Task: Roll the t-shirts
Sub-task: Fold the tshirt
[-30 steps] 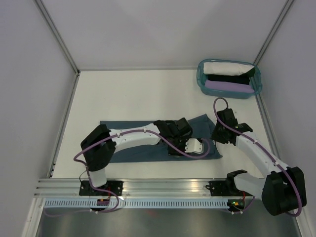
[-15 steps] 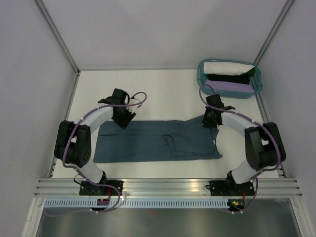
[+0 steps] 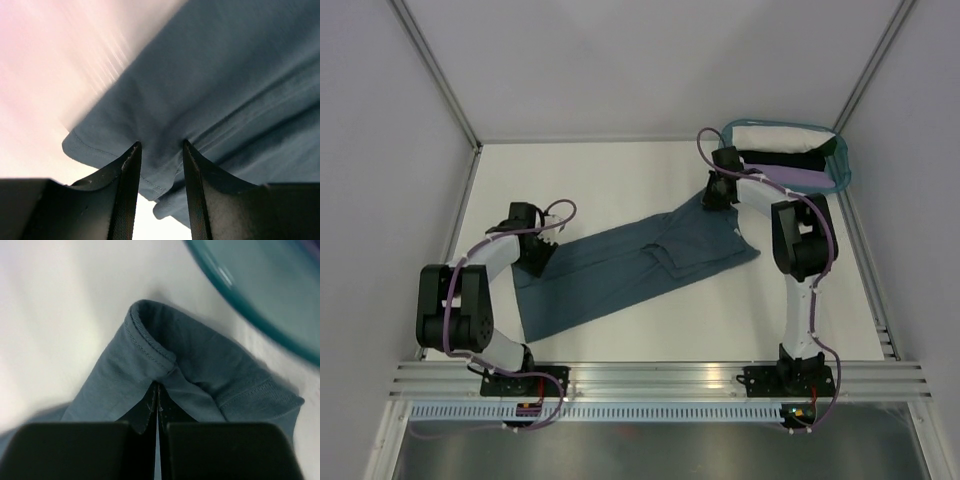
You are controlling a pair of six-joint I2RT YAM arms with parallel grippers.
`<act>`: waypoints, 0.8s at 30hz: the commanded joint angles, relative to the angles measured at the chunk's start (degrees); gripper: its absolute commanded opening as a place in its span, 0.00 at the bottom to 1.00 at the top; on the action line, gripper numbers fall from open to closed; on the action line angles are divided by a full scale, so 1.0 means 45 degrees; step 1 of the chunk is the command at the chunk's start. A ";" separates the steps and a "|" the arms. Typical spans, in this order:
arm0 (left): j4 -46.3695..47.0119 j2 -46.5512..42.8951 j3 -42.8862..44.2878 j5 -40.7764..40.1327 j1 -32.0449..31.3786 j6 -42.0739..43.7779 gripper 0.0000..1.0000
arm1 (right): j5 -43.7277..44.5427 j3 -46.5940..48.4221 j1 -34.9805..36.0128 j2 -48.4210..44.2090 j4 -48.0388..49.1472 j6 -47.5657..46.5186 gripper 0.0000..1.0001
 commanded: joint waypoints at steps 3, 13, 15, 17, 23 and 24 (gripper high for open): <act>-0.1871 -0.1259 -0.2502 0.0346 0.0148 0.0513 0.45 | 0.0379 0.4303 0.0488 0.2652 -0.2061 -0.0667 0.00; -0.5407 -0.4428 -0.1101 0.2243 0.0148 0.0592 0.48 | 0.1921 0.4027 0.0781 -0.0604 -0.3020 -0.2133 0.24; -0.5389 -0.4331 -0.0438 0.1697 0.0148 0.0534 0.48 | 0.2118 0.2296 0.0723 -0.1791 -0.2787 -0.2017 0.24; -0.5136 -0.3865 -0.0200 0.1152 0.0148 0.0495 0.48 | 0.2118 0.1060 0.0606 -0.2421 -0.2398 -0.1802 0.21; -0.3244 -0.2439 -0.0667 0.0309 0.0186 0.0553 0.48 | 0.1396 -0.2226 0.0098 -0.2992 -0.1361 -0.1078 0.04; -0.3066 -0.2146 -0.0861 -0.0059 0.0206 0.0553 0.48 | 0.1376 -0.2324 0.0040 -0.2701 -0.1282 -0.1117 0.03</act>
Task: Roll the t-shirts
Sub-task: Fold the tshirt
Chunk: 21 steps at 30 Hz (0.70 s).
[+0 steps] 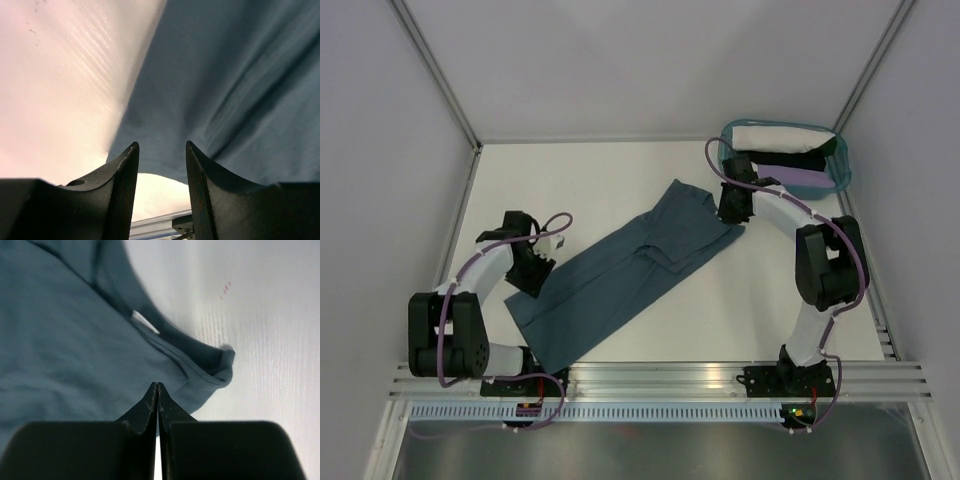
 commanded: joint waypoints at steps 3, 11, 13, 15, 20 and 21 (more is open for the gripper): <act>0.1226 0.0835 -0.0679 -0.0908 0.0114 0.0364 0.48 | -0.0198 0.0038 -0.0267 0.1901 0.0346 -0.0108 0.00; 0.0894 0.0152 -0.0661 -0.0908 0.0114 0.0364 0.49 | -0.0568 0.4192 -0.0248 0.5397 -0.0728 0.0007 0.00; 0.0758 0.0268 -0.0719 -0.0617 0.0114 0.0267 0.49 | -0.1345 0.5584 -0.0228 0.6260 -0.0982 0.0241 0.00; 0.0660 0.0405 -0.0836 0.0240 0.0114 0.0189 0.49 | -0.1681 0.7654 -0.0131 0.7568 -0.1119 0.0865 0.00; 0.0660 0.1107 -0.0759 0.0750 0.0114 -0.0143 0.49 | -0.2697 1.2316 -0.0111 1.0261 -0.0887 0.3243 0.00; 0.0640 0.1206 -0.0720 0.0752 0.0133 -0.0182 0.49 | -0.2814 1.2851 -0.0111 1.0577 -0.0692 0.3250 0.00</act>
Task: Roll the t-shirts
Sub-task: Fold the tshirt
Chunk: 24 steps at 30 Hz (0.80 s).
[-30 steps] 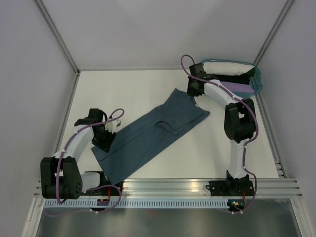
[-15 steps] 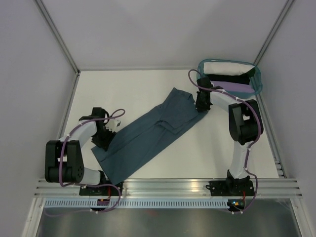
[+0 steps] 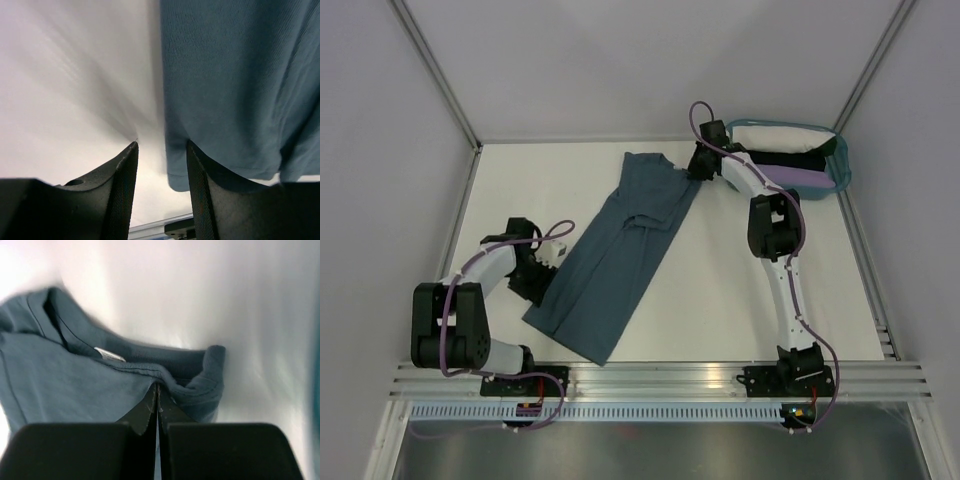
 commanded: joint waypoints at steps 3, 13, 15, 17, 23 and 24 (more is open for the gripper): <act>-0.0264 0.0810 0.0281 0.1536 0.0041 -0.0436 0.49 | -0.1698 0.2408 0.0088 0.1991 0.1615 0.2233 0.02; -0.0382 0.1201 0.0263 0.2829 0.0060 -0.0534 0.49 | -0.1666 -0.0552 0.0127 -0.2107 0.3146 0.0711 0.28; -0.0343 0.1085 0.0224 0.2498 0.0041 -0.0515 0.49 | -0.1567 -0.1823 0.0185 -0.3317 0.3047 0.0613 0.30; -0.0381 0.0656 0.0165 0.2360 0.0041 -0.0456 0.49 | -0.1197 -0.4263 0.0418 -0.4704 0.3046 0.0671 0.38; -0.0752 -0.0692 0.0379 0.2066 0.0041 -0.0300 0.50 | -0.0627 -1.0085 0.2212 -0.8044 0.2889 0.0690 0.52; -0.0888 -0.0906 0.0438 0.2202 0.0041 -0.0358 0.50 | -0.0861 -1.0807 0.2449 -0.8435 0.3161 0.0904 0.52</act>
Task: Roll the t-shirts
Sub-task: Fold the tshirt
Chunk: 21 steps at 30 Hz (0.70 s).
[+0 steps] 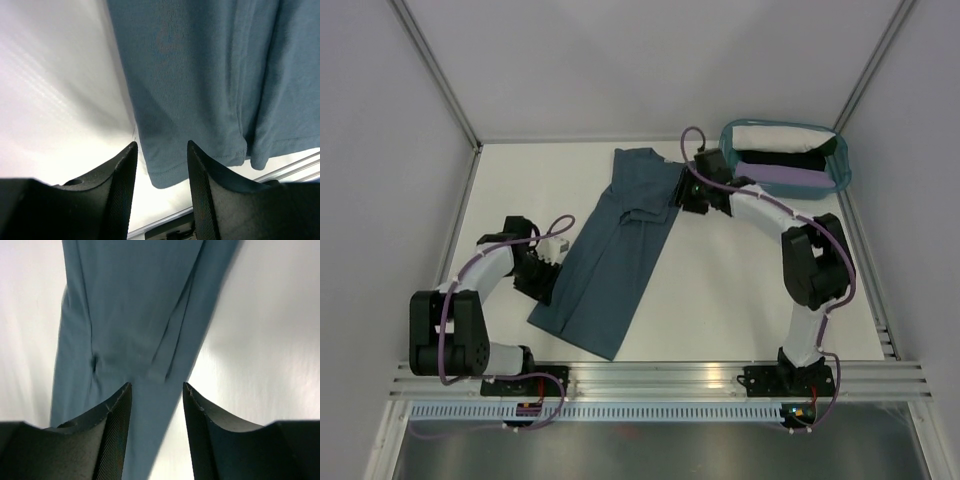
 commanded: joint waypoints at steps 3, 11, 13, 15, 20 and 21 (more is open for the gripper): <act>-0.0472 -0.1405 0.0278 0.0295 0.0022 -0.0222 0.51 | -0.0132 -0.4493 0.1836 -0.2391 0.0297 0.1139 0.52; -0.0727 -0.2772 -0.0014 0.0354 0.0022 -0.0438 0.51 | 0.1331 -0.9302 0.6614 -0.5381 0.1996 0.4325 0.52; -0.0785 -0.3261 -0.0151 0.0315 0.0022 -0.0418 0.51 | 0.2343 -0.9442 0.7635 -0.5578 0.1805 0.4736 0.52; -0.0766 -0.3728 -0.0152 0.0159 0.0022 -0.0341 0.51 | 0.3089 -0.8938 0.9080 -0.5385 0.1318 0.4797 0.52; -0.0629 -0.4180 0.0335 -0.0133 0.0022 -0.0670 0.52 | 0.6975 -0.6321 1.3083 -0.3961 -0.0477 0.1580 0.52; -0.0668 -0.4296 0.0627 -0.0212 0.0041 -0.0788 0.51 | 0.7095 -0.5582 1.3553 -0.3319 -0.1217 0.0859 0.53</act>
